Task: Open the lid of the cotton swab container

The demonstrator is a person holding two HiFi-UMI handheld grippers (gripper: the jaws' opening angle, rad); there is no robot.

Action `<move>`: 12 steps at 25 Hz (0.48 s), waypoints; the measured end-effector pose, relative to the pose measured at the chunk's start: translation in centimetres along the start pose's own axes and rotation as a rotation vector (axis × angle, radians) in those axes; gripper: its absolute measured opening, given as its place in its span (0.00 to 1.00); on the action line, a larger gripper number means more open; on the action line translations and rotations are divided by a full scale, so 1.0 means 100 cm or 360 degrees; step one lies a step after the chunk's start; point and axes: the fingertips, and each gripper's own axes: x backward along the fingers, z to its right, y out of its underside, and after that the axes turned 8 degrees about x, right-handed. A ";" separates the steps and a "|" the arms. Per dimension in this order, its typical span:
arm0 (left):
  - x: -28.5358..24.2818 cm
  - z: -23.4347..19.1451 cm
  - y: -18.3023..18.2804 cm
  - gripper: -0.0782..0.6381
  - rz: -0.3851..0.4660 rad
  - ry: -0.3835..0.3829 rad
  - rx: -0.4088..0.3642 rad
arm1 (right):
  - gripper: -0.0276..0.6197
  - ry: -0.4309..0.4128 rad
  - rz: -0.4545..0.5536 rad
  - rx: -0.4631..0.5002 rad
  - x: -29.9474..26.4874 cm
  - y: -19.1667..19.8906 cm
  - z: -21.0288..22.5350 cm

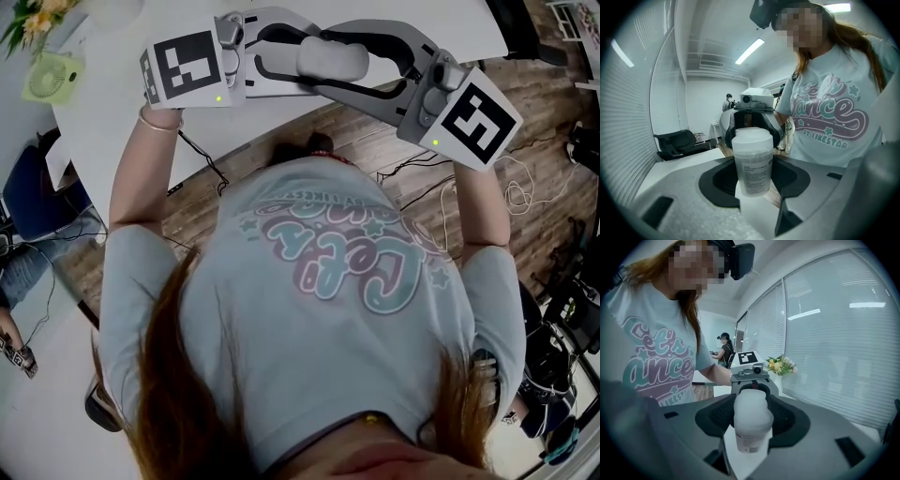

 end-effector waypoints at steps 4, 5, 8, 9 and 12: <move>-0.001 -0.001 0.002 0.37 -0.0020 -0.0017 -0.0067 | 0.37 -0.0076 0.0031 -0.0218 0.003 0.003 0.001; -0.001 0.000 0.003 0.37 -0.0020 -0.0013 -0.0061 | 0.37 -0.0082 0.0032 -0.0231 0.003 0.004 0.001; -0.002 0.000 0.002 0.37 -0.0003 -0.0005 -0.0039 | 0.37 -0.0086 0.0029 -0.0221 0.003 0.004 0.001; -0.001 0.000 0.002 0.37 -0.0001 -0.0008 -0.0036 | 0.37 -0.0091 0.0037 -0.0229 0.003 0.004 0.001; -0.002 0.000 0.002 0.37 -0.0005 -0.0014 -0.0034 | 0.38 -0.0099 0.0055 -0.0223 0.004 0.004 0.001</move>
